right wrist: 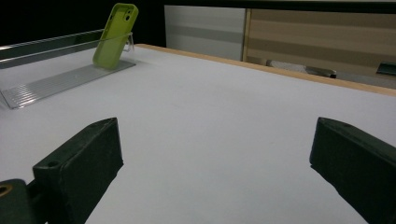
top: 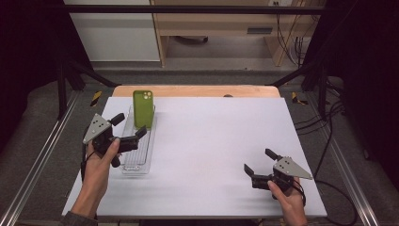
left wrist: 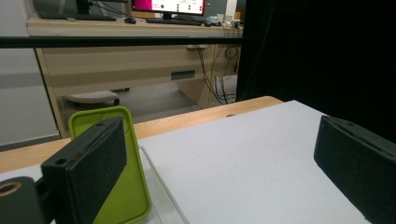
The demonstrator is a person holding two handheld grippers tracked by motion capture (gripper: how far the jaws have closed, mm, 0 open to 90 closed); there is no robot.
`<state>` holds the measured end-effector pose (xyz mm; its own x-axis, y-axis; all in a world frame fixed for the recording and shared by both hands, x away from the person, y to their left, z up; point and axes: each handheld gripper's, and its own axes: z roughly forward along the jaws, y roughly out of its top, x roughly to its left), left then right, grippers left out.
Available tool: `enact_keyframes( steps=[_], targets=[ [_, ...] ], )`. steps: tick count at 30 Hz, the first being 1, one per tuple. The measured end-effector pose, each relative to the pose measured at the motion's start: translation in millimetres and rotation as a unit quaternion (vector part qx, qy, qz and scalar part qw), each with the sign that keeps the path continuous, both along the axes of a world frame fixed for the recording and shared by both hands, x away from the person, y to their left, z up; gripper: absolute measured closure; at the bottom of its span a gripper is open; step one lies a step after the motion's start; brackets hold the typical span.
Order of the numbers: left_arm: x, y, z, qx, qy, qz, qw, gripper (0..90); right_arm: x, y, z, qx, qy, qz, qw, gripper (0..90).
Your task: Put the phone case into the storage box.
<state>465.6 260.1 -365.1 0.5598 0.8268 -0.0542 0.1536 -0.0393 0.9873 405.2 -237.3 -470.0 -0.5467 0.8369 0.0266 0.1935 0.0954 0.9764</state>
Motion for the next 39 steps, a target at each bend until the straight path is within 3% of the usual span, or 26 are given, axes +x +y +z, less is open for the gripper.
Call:
enact_keyframes(
  steps=[10, 23, 34, 39],
  targets=[
    [-13.1, 13.1, -6.0, 0.01, -0.018, 0.0, 0.9998, 2.5, 0.0, 0.1, -0.2, -0.001, 0.0, 0.0, 1.0, 2.4],
    [-32.0, 29.1, -20.1, -0.006, -0.035, 0.009, 0.9993, 2.5, -0.3, 0.5, -0.4, -0.001, -0.001, 0.003, 1.0, 2.3],
    [-46.7, 42.2, -30.4, -0.003, -0.05, 0.015, 0.9987, 2.4, -0.4, 1.3, -1.0, -0.003, 0.0, 0.003, 1.0, 2.3],
    [-51.4, 49.9, -38.0, -0.011, -0.045, 0.022, 0.9987, 2.4, -0.1, 2.6, -1.8, -0.005, -0.001, 0.004, 1.0, 2.3]
  ],
)
